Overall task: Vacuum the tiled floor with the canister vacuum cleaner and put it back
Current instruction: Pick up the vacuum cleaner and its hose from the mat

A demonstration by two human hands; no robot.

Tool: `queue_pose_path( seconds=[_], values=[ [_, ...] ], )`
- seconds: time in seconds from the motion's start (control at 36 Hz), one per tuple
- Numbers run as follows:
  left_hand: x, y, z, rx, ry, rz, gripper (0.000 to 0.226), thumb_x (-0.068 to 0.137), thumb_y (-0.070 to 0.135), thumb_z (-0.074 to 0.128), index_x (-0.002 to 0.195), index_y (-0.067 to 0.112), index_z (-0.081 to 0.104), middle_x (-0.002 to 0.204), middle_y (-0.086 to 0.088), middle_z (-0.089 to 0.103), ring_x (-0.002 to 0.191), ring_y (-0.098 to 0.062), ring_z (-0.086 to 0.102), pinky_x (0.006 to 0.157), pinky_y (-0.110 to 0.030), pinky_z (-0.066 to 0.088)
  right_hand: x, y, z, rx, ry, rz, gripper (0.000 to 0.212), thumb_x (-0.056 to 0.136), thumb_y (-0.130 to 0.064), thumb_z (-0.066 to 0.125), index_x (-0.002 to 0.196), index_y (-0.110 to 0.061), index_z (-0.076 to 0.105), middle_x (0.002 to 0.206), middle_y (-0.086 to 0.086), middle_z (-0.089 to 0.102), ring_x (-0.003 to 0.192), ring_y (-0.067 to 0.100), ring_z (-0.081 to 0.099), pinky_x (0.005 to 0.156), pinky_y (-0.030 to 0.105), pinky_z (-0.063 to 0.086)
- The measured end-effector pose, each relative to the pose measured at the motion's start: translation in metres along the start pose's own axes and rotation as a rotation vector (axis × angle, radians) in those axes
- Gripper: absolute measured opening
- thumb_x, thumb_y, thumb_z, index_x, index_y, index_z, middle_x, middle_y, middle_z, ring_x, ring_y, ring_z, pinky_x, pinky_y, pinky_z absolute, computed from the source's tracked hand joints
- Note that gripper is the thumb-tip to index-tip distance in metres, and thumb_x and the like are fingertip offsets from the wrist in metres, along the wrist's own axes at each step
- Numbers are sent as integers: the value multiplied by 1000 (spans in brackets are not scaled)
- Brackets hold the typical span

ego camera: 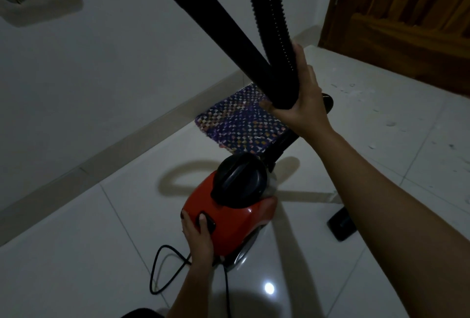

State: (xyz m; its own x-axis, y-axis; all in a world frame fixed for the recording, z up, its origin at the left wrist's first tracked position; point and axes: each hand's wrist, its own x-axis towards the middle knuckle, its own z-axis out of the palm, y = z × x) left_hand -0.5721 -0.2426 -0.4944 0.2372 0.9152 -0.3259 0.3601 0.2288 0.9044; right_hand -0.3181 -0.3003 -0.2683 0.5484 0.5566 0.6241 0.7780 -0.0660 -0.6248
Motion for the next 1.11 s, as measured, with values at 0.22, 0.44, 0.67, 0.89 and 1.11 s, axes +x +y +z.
queue_pose_path(
  seconds=[0.22, 0.44, 0.67, 0.89, 1.11],
  values=[
    [5, -2, 1, -4, 6, 3, 63, 97, 37, 37, 151, 21, 8, 156, -13, 17, 141, -33, 23, 112, -58, 28, 7, 6, 3, 36, -17, -10, 100, 73, -32, 79, 148, -24, 13, 132, 15, 46, 111, -1, 39, 95, 29, 41],
    [15, 13, -19, 22, -130, -104, 66, 93, 40, 48, 149, 23, 18, 152, -14, 32, 133, -34, 39, 108, -55, 36, 0, 4, -1, 5, -43, -19, 103, 73, -30, 81, 152, -11, 18, 125, 16, 50, 109, 3, 41, 95, 30, 42],
    [-46, 180, -7, 96, -6, 726, 52, 98, 23, 46, 145, 18, 28, 154, 5, 25, 137, 9, 21, 108, -1, 17, 0, -3, -16, -6, -60, 40, 107, 71, -29, 84, 153, -21, 16, 122, 15, 50, 111, 17, 50, 94, 29, 43],
    [-94, 327, -6, 350, 86, 1616, 46, 92, 22, 53, 131, -2, 50, 139, -14, 48, 132, -24, 41, 112, -30, 32, -8, -7, -29, -19, -93, 82, 103, 69, -44, 75, 150, -33, 12, 121, 15, 50, 114, 30, 53, 92, 54, 48],
    [-79, 373, -15, 1011, 41, 1789, 32, 77, 36, 63, 104, 20, 71, 101, 3, 73, 99, -19, 67, 95, -31, 28, -12, -10, -44, 92, -128, 58, 101, 72, -31, 80, 151, -28, 17, 131, 9, 45, 123, 25, 48, 99, 48, 47]
  ],
)
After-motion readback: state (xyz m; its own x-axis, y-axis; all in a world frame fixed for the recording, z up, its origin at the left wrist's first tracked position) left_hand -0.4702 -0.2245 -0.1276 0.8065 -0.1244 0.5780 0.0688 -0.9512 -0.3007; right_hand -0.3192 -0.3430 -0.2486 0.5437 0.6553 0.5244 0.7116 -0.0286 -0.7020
